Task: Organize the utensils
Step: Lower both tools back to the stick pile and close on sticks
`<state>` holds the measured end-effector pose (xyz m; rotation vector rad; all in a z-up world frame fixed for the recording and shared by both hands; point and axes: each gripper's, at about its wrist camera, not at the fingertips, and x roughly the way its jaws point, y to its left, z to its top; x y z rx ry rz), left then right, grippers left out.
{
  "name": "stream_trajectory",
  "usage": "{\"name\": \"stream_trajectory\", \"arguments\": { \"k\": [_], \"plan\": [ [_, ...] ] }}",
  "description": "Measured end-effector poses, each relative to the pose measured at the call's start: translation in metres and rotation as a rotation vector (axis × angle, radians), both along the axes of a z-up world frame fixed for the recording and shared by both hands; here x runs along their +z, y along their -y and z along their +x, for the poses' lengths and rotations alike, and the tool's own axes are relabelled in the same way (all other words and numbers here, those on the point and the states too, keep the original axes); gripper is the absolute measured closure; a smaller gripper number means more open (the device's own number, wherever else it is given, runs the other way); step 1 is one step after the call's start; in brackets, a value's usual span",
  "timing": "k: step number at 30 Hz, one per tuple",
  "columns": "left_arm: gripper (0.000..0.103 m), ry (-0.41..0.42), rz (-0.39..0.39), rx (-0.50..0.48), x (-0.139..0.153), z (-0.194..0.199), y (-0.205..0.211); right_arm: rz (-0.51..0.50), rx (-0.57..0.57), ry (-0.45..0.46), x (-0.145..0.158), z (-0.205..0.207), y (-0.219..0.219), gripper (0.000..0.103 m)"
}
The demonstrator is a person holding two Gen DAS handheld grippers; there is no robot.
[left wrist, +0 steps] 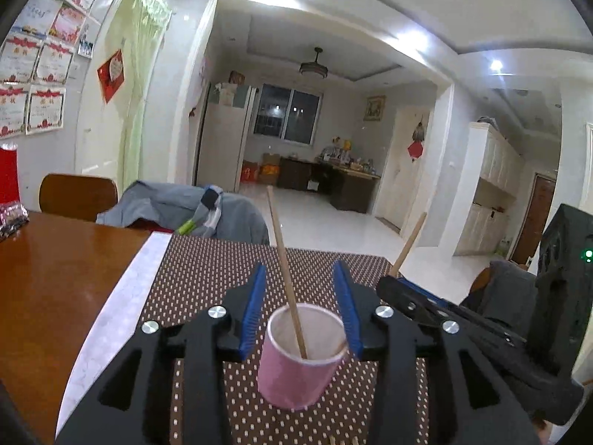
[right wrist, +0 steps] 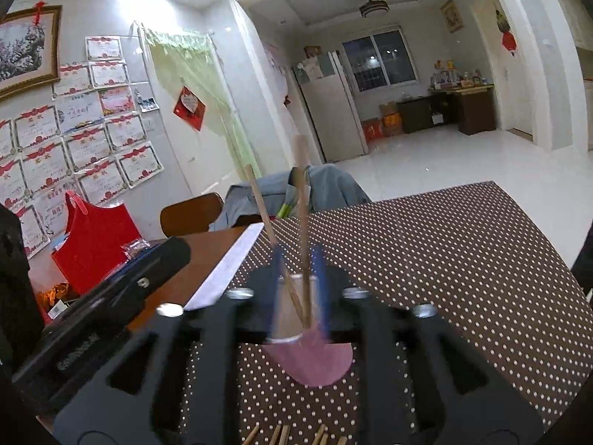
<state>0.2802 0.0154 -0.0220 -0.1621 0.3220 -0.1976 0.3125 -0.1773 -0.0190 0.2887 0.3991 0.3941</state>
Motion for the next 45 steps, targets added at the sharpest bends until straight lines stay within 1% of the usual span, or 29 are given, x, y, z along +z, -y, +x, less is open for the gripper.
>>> {"name": "stream_trajectory", "arguments": {
  "k": [1,5,7,11,13,16,19,22,24,27,29,31,35,37,38,39,41,42,44,45],
  "plan": [
    [0.064,-0.008,0.007,0.006,0.0,-0.005,-0.001,0.001,-0.011,-0.003,0.0,-0.003,0.002,0.05],
    [0.064,-0.044,0.047,0.017,0.0,-0.018,-0.004,-0.02,-0.024,-0.011,0.003,-0.014,0.004,0.05],
    [0.064,-0.076,0.064,0.013,-0.002,-0.025,-0.005,-0.026,-0.032,-0.022,0.002,-0.021,0.007,0.05],
    [0.064,-0.168,0.103,-0.005,-0.012,-0.04,-0.008,-0.055,-0.034,-0.06,-0.004,-0.036,0.011,0.05],
    [0.064,-0.226,0.129,-0.02,-0.02,-0.044,-0.008,-0.068,-0.03,-0.086,-0.012,-0.042,0.014,0.05],
    [0.064,-0.315,0.164,-0.035,-0.035,-0.052,-0.007,-0.085,-0.02,-0.154,-0.027,-0.051,0.017,0.05],
    [0.064,-0.425,0.196,-0.049,-0.056,-0.059,-0.005,-0.102,-0.003,-0.244,-0.043,-0.06,0.019,0.05],
    [0.064,-0.513,0.203,-0.075,-0.075,-0.065,-0.004,-0.135,0.023,-0.31,-0.057,-0.071,0.02,0.05],
    [0.064,-0.59,0.217,-0.099,-0.09,-0.07,-0.001,-0.161,0.036,-0.345,-0.063,-0.078,0.02,0.05],
    [0.064,-0.674,0.232,-0.111,-0.106,-0.072,0.002,-0.169,0.063,-0.4,-0.071,-0.086,0.023,0.05],
    [0.064,-0.74,0.223,-0.127,-0.116,-0.074,0.003,-0.172,0.077,-0.439,-0.077,-0.089,0.025,0.05],
    [0.064,-0.77,0.211,-0.133,-0.12,-0.076,0.003,-0.178,0.092,-0.481,-0.083,-0.09,0.026,0.05],
    [0.065,-0.801,0.218,-0.127,-0.124,-0.079,0.003,-0.18,0.141,-0.547,-0.094,-0.095,0.024,0.05],
    [0.065,-0.819,0.222,-0.125,-0.128,-0.079,0.003,-0.19,0.163,-0.575,-0.1,-0.097,0.024,0.057],
    [0.065,-0.823,0.22,-0.126,-0.129,-0.08,0.005,-0.196,0.175,-0.591,-0.103,-0.097,0.022,0.064],
    [0.068,-0.831,0.216,-0.127,-0.132,-0.08,0.004,-0.199,0.182,-0.604,-0.104,-0.097,0.021,0.069],
    [0.079,-0.826,0.221,-0.109,-0.132,-0.08,0.002,-0.196,0.188,-0.627,-0.109,-0.096,0.019,0.069],
    [0.081,-0.829,0.208,-0.103,-0.133,-0.078,-0.001,-0.194,0.19,-0.633,-0.11,-0.096,0.019,0.072],
    [0.096,-0.836,0.189,-0.097,-0.135,-0.079,-0.006,-0.198,0.185,-0.638,-0.112,-0.095,0.019,0.078],
    [0.097,-0.838,0.183,-0.091,-0.135,-0.079,-0.008,-0.198,0.185,-0.64,-0.112,-0.095,0.019,0.08]
  ]
}}
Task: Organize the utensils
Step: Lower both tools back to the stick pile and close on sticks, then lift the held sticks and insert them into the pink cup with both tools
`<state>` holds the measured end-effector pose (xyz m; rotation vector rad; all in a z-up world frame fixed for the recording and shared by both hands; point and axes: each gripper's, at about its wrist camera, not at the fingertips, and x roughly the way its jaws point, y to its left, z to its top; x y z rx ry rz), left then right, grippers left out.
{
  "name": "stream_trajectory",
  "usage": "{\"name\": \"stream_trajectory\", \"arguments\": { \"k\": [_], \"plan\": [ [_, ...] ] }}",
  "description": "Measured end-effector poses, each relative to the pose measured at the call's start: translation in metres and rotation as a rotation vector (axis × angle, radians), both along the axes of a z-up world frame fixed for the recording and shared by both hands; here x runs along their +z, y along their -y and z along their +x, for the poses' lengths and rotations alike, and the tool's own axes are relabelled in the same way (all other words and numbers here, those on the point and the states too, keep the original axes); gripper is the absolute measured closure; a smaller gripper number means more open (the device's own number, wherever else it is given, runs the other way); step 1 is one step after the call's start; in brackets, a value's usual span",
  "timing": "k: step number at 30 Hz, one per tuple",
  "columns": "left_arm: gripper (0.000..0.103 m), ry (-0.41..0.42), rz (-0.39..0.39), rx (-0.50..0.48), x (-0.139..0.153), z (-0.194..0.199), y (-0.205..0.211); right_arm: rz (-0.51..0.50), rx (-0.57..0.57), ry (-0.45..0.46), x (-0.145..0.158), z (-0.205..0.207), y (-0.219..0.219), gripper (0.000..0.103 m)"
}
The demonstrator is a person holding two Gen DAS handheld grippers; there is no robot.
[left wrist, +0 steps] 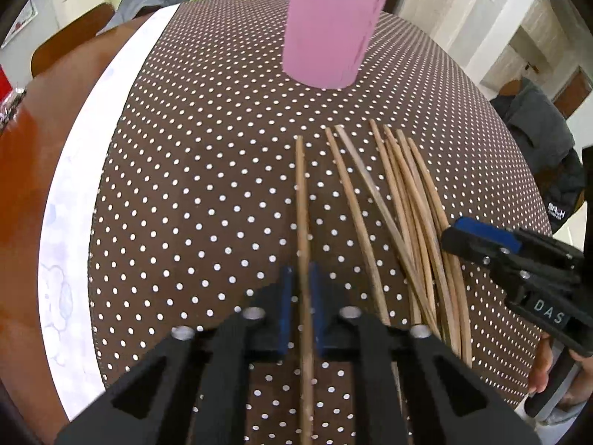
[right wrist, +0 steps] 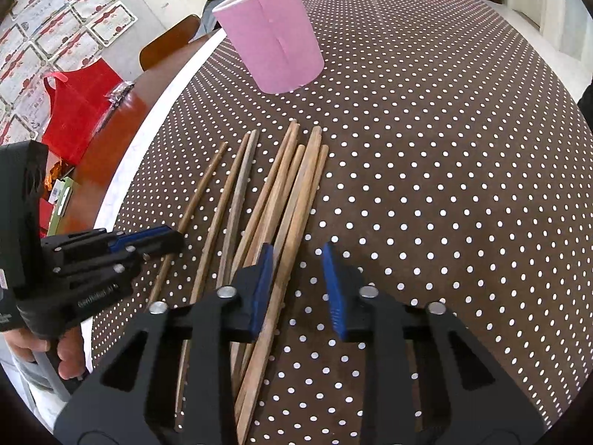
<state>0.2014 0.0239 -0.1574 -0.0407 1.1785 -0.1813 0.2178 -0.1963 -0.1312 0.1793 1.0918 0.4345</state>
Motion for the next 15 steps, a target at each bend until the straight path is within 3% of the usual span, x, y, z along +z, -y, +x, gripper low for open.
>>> {"name": "stream_trajectory", "arguments": {
  "k": [5,15],
  "plan": [
    [0.097,0.008,0.004,0.004,-0.001,0.003,0.001,0.012,0.009,-0.009,-0.003,0.002,-0.002,0.092],
    [0.097,0.088,-0.08,0.028,0.014,0.003,0.002,0.041,-0.011,0.022,0.004,0.0,0.01,0.095]
  ]
}}
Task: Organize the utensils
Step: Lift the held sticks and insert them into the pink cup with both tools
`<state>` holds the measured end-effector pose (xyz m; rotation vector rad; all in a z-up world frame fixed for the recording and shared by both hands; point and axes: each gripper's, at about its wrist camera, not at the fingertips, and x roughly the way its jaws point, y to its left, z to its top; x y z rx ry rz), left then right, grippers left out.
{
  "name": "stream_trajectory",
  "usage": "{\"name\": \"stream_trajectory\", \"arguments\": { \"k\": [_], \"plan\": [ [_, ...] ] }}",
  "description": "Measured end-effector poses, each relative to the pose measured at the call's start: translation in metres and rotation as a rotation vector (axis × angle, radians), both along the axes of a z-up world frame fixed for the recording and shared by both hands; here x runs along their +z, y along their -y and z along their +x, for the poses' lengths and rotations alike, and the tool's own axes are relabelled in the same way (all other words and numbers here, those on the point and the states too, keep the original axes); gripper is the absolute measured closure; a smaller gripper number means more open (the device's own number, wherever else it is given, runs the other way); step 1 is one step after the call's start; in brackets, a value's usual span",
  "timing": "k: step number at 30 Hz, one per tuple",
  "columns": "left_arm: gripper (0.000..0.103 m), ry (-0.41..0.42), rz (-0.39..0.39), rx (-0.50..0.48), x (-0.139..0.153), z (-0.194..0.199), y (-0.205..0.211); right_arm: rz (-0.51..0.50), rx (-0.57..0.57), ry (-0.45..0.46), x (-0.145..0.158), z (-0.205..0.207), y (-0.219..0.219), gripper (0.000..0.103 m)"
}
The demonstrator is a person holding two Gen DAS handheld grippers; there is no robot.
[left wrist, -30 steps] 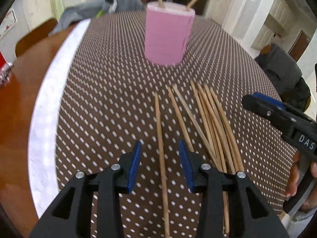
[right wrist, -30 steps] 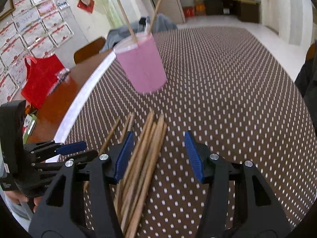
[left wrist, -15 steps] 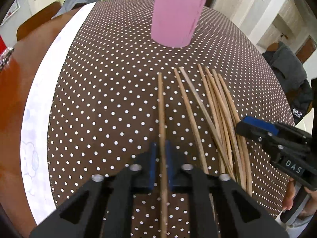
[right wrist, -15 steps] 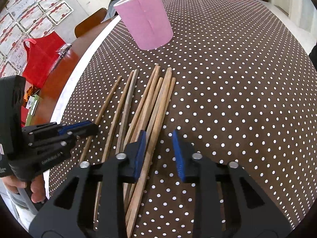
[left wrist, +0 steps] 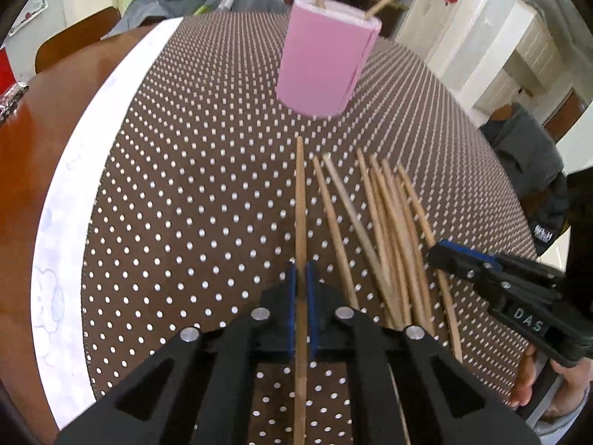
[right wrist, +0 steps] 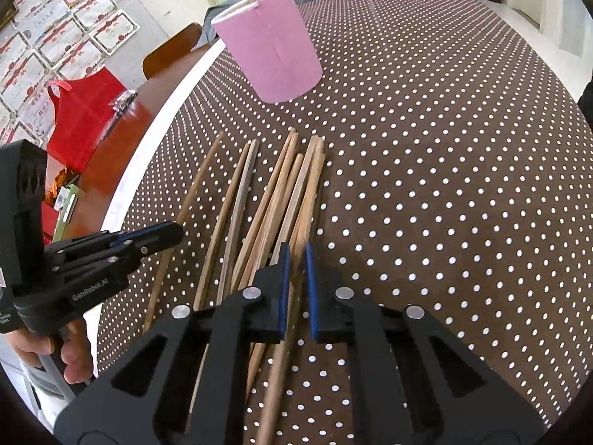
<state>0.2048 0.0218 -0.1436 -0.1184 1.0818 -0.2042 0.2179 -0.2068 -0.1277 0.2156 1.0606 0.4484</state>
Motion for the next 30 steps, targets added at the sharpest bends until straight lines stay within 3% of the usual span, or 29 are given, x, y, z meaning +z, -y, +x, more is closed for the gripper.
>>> {"name": "stream_trajectory", "arguments": {
  "k": [14,23,30],
  "plan": [
    [0.097,0.194,-0.131,0.001,0.055,-0.009,0.011,0.099,-0.04,0.117,0.031,-0.007,0.028,0.095],
    [0.097,0.34,-0.186,-0.037,0.086,0.0,0.026,0.155,-0.019,0.281,0.076,-0.008,0.025,0.095],
    [0.097,0.497,-0.178,-0.057,0.112,0.012,0.034,0.201,-0.008,0.375,0.112,0.005,0.02,0.096]
  ]
}}
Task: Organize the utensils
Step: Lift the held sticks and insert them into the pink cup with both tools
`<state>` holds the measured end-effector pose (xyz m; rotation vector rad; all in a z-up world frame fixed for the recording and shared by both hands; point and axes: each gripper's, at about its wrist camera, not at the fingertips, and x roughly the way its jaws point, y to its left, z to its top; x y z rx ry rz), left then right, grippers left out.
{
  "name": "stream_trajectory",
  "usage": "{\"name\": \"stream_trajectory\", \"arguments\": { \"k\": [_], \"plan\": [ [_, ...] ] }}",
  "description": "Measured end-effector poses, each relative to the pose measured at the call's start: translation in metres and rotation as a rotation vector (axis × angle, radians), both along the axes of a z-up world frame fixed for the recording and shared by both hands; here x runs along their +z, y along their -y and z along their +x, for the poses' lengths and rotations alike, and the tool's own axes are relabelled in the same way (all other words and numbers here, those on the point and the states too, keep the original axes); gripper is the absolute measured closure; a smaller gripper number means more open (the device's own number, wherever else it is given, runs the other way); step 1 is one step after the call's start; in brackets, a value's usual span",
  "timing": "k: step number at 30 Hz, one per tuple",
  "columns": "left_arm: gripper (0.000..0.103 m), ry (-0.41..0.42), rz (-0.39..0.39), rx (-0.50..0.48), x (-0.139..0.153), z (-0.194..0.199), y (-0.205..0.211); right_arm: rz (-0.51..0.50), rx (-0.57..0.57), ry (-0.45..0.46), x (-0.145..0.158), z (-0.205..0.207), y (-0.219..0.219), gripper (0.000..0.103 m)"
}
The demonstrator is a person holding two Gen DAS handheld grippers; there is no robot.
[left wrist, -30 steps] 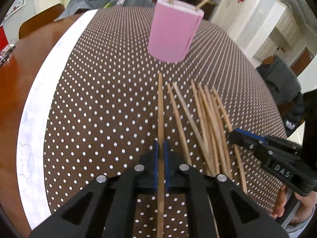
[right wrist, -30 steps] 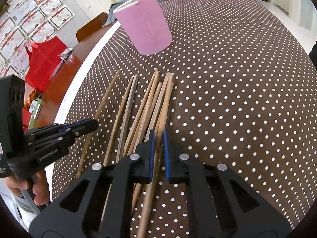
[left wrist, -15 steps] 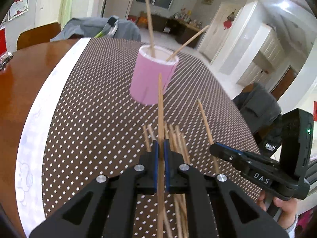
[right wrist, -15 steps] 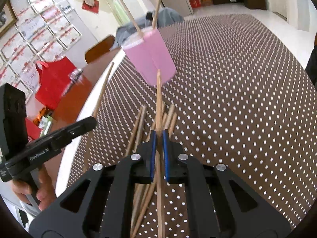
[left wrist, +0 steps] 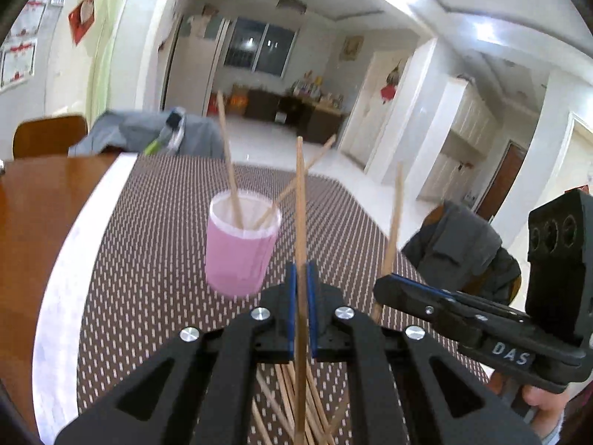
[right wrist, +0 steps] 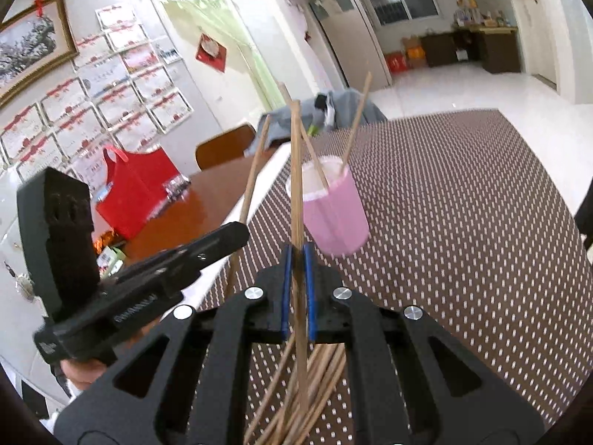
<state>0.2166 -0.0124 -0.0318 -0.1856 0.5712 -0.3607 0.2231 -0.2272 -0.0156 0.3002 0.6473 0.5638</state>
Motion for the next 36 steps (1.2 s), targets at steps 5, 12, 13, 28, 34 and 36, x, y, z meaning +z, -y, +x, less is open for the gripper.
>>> {"name": "stream_trajectory", "arguments": {
  "k": [5,12,13,28,34,36],
  "plan": [
    [0.097,0.114,-0.037,0.029,0.013,0.016,-0.002,0.026,-0.009,0.074,0.023,0.012,-0.001,0.096],
    [0.097,0.275,-0.065,0.099,0.028,0.037,-0.002,0.012,-0.013,0.17,0.055,0.034,-0.017,0.097],
    [0.097,0.279,-0.064,0.108,0.029,0.04,-0.002,0.004,-0.015,0.176,0.057,0.037,-0.02,0.097],
    [0.097,0.557,-0.122,0.228,0.044,0.054,-0.022,-0.026,-0.02,0.29,0.108,0.063,-0.031,0.097],
    [0.097,0.637,-0.107,0.268,0.044,0.071,-0.012,-0.059,-0.035,0.331,0.13,0.07,-0.034,0.097],
    [0.097,0.63,-0.105,0.267,0.038,0.081,-0.009,-0.069,-0.031,0.323,0.129,0.075,-0.036,0.097]
  ]
}}
